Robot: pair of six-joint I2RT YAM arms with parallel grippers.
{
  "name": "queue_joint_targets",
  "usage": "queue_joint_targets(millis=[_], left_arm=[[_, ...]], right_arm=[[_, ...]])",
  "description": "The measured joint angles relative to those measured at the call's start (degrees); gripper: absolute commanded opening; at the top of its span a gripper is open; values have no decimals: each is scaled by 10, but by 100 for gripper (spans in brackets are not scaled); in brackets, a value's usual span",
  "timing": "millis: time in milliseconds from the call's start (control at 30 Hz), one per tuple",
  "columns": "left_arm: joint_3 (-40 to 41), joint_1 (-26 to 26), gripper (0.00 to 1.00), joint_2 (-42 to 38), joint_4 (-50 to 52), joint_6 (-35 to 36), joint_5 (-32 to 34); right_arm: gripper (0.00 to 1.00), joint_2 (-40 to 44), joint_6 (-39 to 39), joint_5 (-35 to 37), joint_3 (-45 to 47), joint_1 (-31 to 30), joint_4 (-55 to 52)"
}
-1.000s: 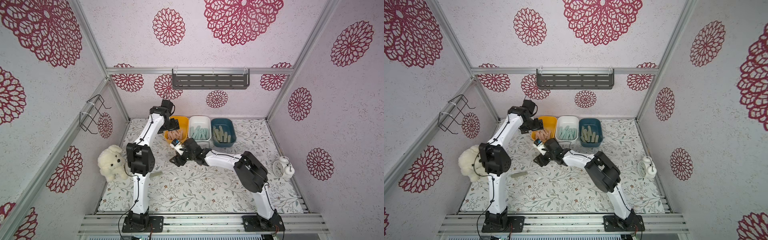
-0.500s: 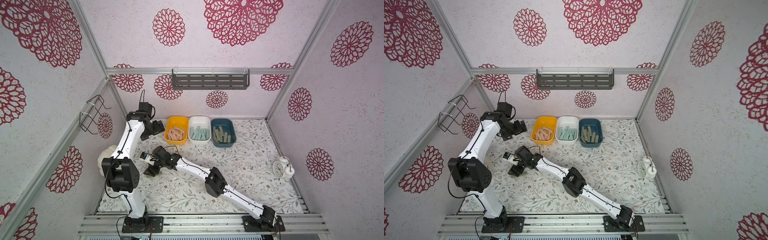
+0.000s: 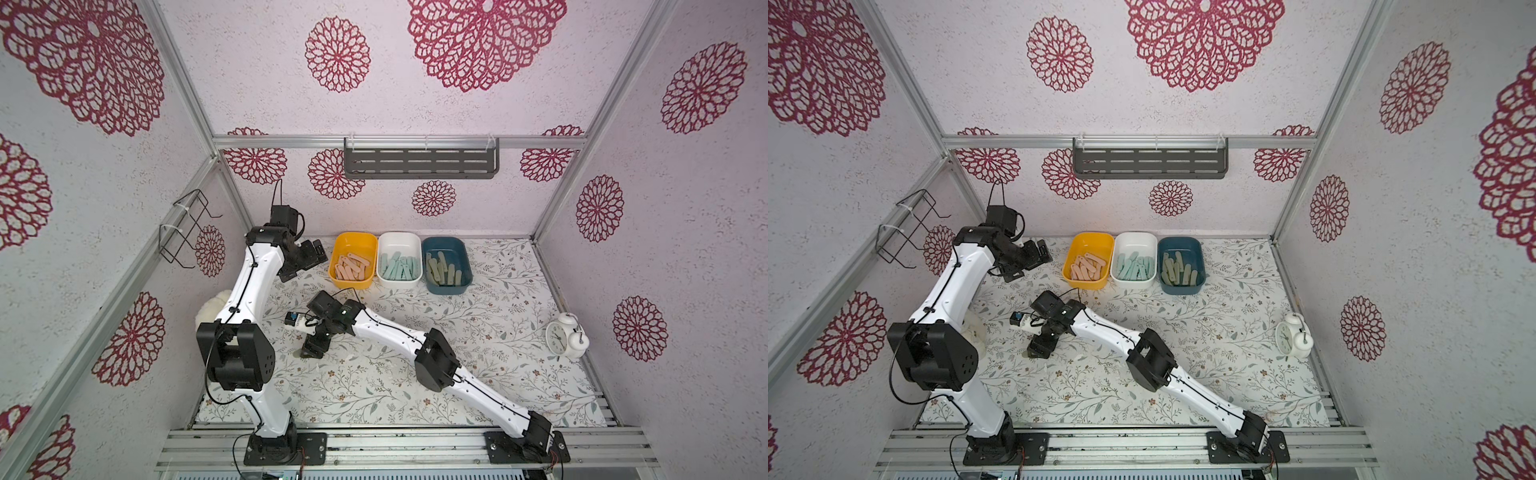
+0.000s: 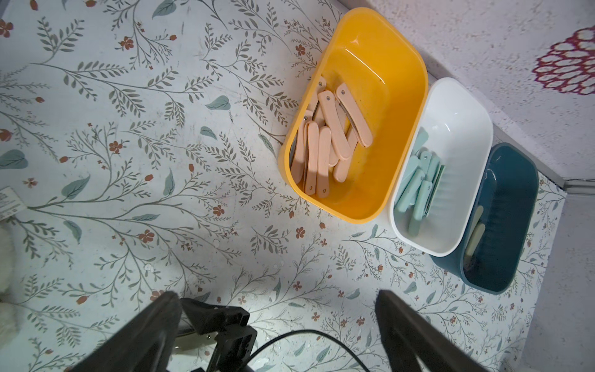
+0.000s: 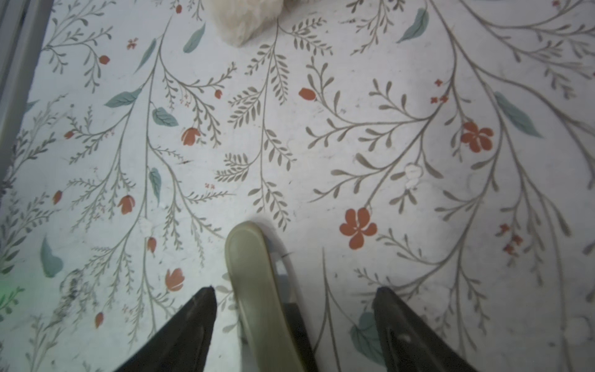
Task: Place the fruit knives into the storage box by color
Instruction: Pick up the fruit knife from the center of the board.
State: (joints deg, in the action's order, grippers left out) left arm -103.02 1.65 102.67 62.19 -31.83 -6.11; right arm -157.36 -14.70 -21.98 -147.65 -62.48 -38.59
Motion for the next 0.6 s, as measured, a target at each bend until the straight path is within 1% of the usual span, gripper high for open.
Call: queue_joint_targets(millis=[100,133,200,233,267,367,400,433,500,600], left_arm=[[0,0,100,0,0,-1,-5],[0,0,100,-1,0,-2,-6],[2,0,100,-5,-2,-2,-9],[5,0,100,-9,-2,-3,-9],[8,0,100,-12,-2,-4,-10],[12,0,100,-24,-2,-4,-12],[13,0,100,-27,-2,-4,-12],[13,0,99,-30,-1,-3,-12],[13,-1,100,-36,-1,-3,-12],[11,-2,99,-39,-1,-3,-12]], right_arm=[[85,68,-14,22,124,-4,38],[85,79,-18,31,144,-6,46],[85,81,-21,48,150,-9,59],[82,76,-22,56,141,-9,58],[78,64,-22,63,121,-10,53],[67,0,-23,85,14,-14,39],[62,-13,-22,88,-7,-15,41],[56,-15,-22,89,-10,-16,41],[42,-3,-21,94,17,-19,52],[26,52,-27,107,118,-21,89]])
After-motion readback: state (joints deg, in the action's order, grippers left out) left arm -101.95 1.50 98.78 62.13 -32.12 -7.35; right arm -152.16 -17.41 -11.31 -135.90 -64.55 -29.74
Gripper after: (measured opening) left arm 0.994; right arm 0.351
